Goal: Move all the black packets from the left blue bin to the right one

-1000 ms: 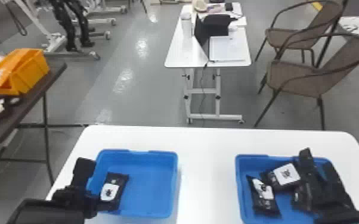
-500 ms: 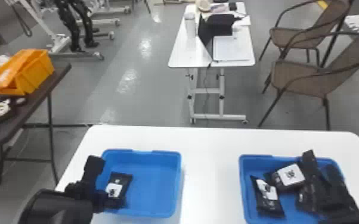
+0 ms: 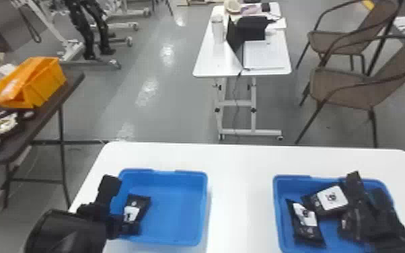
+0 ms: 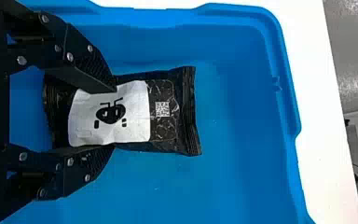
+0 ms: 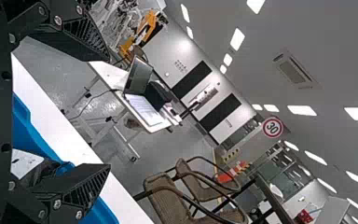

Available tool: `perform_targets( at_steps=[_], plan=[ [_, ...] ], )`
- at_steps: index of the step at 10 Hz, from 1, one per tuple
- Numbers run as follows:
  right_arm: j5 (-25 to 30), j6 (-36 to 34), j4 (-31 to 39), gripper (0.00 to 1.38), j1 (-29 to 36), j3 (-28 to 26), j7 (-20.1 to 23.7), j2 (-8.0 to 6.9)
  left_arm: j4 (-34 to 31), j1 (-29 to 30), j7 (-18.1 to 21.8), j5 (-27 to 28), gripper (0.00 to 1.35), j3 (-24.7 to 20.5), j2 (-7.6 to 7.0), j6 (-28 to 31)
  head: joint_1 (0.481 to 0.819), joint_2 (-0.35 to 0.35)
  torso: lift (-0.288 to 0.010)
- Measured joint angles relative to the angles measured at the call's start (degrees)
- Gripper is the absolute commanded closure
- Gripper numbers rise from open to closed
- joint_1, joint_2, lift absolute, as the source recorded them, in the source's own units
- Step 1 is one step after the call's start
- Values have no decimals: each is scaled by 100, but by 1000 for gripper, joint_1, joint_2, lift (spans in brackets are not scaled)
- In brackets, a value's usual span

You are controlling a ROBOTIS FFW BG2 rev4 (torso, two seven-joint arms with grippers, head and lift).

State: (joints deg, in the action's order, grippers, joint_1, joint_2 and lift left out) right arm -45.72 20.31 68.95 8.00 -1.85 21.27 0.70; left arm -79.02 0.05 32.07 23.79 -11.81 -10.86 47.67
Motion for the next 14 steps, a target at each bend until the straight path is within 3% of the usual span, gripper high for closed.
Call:
perform_targets(
  at_steps=[3,7,9,12,14],
  plan=[
    [-8,-43,-14,214,0,0,9,0,-43,-4,330,-265,1211,240,-197,-415,695,154,0],
    [-6,-45,26,214,0,0,61,0,-1788,339,870,-673,1211,458,-105,-596,695,68,0],
    [16,-46,154,214,-30,16,106,0,-2200,53,972,-1217,1211,1174,-167,-836,695,-34,0],
    [53,-160,287,214,-418,52,329,0,-1273,-1080,1219,-1963,1211,2591,-176,-1651,695,-158,0],
    [129,-210,317,214,-710,147,397,0,-456,-1684,1560,-2032,1211,3231,11,-2106,695,-212,0]
  ],
)
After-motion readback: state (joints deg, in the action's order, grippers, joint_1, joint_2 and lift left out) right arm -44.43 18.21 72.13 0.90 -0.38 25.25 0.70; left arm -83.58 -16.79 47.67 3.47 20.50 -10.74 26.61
